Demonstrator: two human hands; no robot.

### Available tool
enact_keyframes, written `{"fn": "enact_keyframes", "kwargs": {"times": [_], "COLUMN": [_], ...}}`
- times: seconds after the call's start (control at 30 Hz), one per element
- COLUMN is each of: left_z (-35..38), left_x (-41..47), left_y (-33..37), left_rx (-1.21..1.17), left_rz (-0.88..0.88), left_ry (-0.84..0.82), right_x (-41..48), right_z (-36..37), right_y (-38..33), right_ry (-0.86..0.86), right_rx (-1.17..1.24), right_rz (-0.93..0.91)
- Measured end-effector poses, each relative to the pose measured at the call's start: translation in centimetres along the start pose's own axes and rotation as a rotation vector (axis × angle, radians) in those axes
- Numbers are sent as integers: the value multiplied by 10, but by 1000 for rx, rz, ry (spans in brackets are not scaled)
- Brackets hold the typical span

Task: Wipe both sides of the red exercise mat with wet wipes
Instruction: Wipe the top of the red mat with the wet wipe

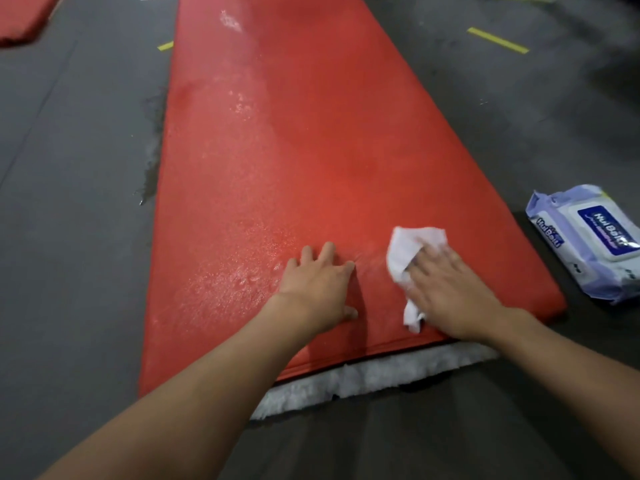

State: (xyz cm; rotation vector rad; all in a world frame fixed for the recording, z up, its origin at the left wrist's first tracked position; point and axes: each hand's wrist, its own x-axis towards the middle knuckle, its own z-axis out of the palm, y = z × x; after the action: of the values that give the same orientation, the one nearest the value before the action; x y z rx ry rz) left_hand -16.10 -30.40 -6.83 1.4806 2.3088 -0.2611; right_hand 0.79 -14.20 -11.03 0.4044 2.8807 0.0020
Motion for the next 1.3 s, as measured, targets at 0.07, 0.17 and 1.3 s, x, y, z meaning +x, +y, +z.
{"fn": "enact_keyframes", "kwargs": {"times": [0.07,0.17,1.3], "left_z": [2,-2,-3], "left_x": [0,4,31], "left_y": [1,3,50], "left_rx": [-53,-91,96], "left_rz": [66,83,148], "left_ry": [22,31,91], "right_x": [-2,-16,-41], "right_z": [0,11,21], "right_y": [-8,-28,50], "right_ry": [58,59,71], "right_rx": [23,14,91], "right_rz": [160,-83,388]}}
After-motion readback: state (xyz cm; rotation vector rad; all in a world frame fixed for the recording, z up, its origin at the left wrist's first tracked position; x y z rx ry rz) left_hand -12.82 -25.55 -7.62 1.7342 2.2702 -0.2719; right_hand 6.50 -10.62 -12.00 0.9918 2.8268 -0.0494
